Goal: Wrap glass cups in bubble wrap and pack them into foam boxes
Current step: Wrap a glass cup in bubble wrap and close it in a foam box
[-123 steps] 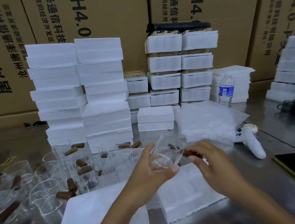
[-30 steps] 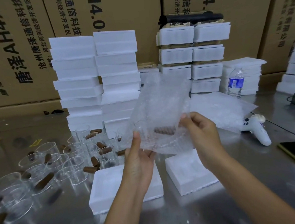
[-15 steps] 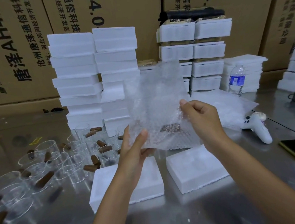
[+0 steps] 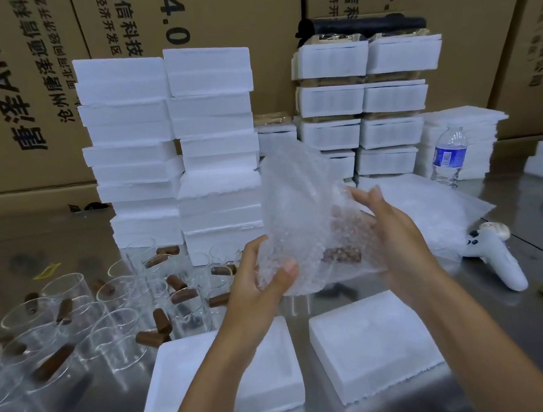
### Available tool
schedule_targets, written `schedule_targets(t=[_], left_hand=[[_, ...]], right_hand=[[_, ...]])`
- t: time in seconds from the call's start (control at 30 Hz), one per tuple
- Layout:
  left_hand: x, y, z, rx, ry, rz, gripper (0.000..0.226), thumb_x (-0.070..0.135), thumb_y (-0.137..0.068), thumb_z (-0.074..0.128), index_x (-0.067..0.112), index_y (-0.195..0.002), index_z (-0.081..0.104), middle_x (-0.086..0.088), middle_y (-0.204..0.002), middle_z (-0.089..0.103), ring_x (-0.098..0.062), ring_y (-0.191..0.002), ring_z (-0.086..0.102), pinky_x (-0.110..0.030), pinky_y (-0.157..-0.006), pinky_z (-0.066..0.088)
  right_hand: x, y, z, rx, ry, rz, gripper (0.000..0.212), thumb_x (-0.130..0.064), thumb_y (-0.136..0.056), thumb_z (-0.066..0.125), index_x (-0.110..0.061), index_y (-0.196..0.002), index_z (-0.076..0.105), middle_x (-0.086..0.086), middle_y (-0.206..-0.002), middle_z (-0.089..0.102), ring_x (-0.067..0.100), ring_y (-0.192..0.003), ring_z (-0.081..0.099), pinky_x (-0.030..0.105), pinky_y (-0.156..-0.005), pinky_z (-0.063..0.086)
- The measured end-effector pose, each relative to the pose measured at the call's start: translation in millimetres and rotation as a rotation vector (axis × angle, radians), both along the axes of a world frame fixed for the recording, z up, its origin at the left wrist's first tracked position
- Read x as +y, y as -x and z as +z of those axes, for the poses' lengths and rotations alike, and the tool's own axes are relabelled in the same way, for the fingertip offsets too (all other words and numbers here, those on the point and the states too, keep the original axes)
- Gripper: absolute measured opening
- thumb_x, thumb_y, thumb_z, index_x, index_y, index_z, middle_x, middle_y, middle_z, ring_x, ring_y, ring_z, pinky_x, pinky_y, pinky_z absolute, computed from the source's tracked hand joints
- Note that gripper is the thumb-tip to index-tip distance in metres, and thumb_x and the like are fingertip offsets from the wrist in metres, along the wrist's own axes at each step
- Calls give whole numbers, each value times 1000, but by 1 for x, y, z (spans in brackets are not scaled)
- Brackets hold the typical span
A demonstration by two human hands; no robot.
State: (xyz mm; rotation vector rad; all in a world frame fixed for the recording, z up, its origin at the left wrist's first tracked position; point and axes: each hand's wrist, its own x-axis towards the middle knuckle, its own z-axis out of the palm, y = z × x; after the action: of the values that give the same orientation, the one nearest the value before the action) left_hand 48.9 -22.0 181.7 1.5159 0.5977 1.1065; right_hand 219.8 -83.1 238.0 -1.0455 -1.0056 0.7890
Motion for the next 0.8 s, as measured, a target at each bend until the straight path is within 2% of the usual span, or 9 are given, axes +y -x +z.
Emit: schedule_targets(t=[0.1, 0.17, 0.23, 0.33, 0.4, 0.47, 0.6, 0.7, 0.8], left_hand=[[5, -8, -8, -98, 73, 42, 61, 65, -61, 68, 46, -117, 53, 18, -116, 66, -8, -110, 62, -38, -97, 49], [8, -11, -11, -133, 99, 58, 71, 68, -60, 67, 43, -124, 50, 14, -122, 64, -11, -116, 59, -43, -101, 46], [10, -12, -13, -133, 94, 72, 73, 71, -63, 66, 43, -127, 48, 14, -125, 62, -11, -118, 58, -43, -102, 44], [14, -10, -15, -96, 80, 91, 57, 66, -72, 65, 44, -122, 52, 18, -119, 64, -7, -112, 61, -34, -95, 50], [16, -9, -16, -35, 49, 88, 46, 58, -74, 62, 44, -117, 53, 21, -112, 66, -4, -107, 63, -27, -88, 52], [16, -9, -16, 19, 25, 70, 44, 57, -75, 61, 45, -116, 51, 25, -110, 66, 0, -105, 63, -25, -88, 51], [13, -9, -16, 73, 3, 64, 58, 69, -68, 62, 47, -119, 48, 29, -117, 61, 8, -111, 55, -19, -93, 44], [10, -7, -12, 118, -31, 47, 46, 57, -70, 59, 43, -113, 50, 40, -105, 60, 21, -99, 54, -3, -75, 44], [9, -6, -11, 149, -77, 9, 44, 48, -72, 61, 38, -113, 50, 39, -101, 61, 18, -94, 57, 1, -68, 42]], right_hand=[[5, -3, -24, 112, -74, 74, 53, -64, -68, 62, -32, -110, 67, 0, -112, 70, 18, -106, 65, 34, -82, 54], [9, 2, -41, 79, -84, 32, 48, -56, -66, 72, -28, -105, 70, 2, -113, 69, 20, -108, 63, 35, -90, 53], [13, 5, -51, 0, -96, -73, 38, -50, -65, 68, -29, -97, 73, 0, -104, 72, 17, -102, 66, 33, -90, 53], [17, 6, -54, -61, -109, -182, 29, -52, -65, 63, -32, -83, 73, -6, -85, 73, 8, -84, 68, 16, -72, 53], [18, 6, -55, -105, -111, -224, 28, -54, -69, 58, -34, -80, 73, -9, -80, 72, 3, -77, 67, 11, -67, 49], [17, 7, -56, -112, -122, -260, 26, -53, -72, 54, -36, -79, 73, -10, -78, 72, 1, -75, 66, 9, -66, 48], [18, 7, -60, -93, -107, -301, 21, -45, -76, 54, -39, -73, 73, -12, -73, 71, 0, -70, 65, 9, -63, 49], [19, 5, -60, -136, -114, -321, 24, -30, -85, 58, -26, -66, 74, -10, -66, 69, -2, -64, 63, 9, -61, 48], [19, 6, -61, -140, -144, -311, 23, -17, -87, 61, -24, -67, 68, -14, -60, 65, -4, -57, 60, 8, -55, 46]])
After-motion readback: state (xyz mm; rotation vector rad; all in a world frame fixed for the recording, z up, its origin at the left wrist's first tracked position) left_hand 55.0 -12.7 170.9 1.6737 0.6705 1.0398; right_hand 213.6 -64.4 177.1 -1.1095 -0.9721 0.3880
